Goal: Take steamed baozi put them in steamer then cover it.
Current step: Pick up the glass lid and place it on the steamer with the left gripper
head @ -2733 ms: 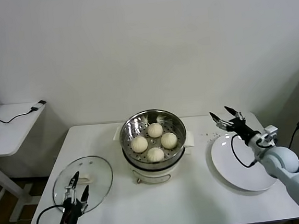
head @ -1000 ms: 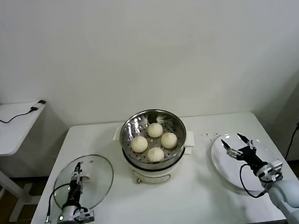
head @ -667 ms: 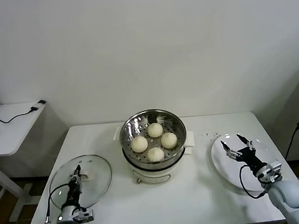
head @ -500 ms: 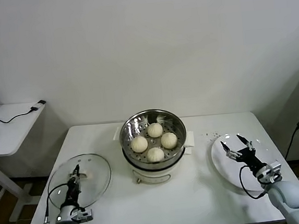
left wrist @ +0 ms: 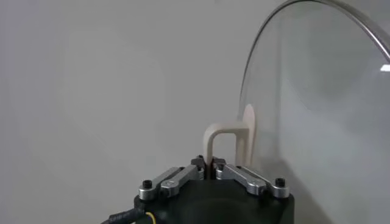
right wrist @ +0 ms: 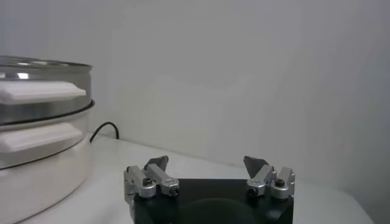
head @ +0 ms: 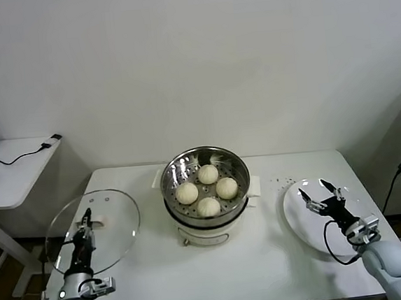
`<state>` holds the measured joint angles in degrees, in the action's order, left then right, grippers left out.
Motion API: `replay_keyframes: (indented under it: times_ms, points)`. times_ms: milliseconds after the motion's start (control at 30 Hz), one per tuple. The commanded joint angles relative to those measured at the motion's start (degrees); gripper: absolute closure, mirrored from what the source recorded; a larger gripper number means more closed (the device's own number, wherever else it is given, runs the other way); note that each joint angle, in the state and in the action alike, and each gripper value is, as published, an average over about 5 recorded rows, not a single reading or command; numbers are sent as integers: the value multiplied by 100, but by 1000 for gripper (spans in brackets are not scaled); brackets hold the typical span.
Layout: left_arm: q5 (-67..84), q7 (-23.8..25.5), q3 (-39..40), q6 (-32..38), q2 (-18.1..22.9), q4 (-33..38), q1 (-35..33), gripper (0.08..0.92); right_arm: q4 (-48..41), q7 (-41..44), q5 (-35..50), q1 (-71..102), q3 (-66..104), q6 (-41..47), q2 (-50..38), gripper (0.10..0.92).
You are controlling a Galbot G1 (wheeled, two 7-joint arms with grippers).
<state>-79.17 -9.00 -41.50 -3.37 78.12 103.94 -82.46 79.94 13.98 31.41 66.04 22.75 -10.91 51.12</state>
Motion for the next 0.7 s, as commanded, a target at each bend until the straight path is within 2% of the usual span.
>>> replay_keyframes:
  times_ms: [33,200,400,567,700]
  points:
    - [156,650,983,-2616,-1264,2310,-657,858,-45,-27,-48,-91,-46,-6,-63,203]
    - [2,1047,1756,-3408,-1827,2347,-183,858,-109,-64,-74,-215,-156,-6,-74,203]
    - [-209,2195,3203,-4096,-2031,2289,1175,858,-233,-96,-147,-369,-287,-10,-22,203]
    - [-792,3104,4074,-4163,-1673,2037,2168,858,-309,-104,-207,-442,-311,-30,34,203]
    - [-1363,3495,4562,-4163,-1067,1593,2714,858,-390,-100,-285,-480,-279,-65,90,203]
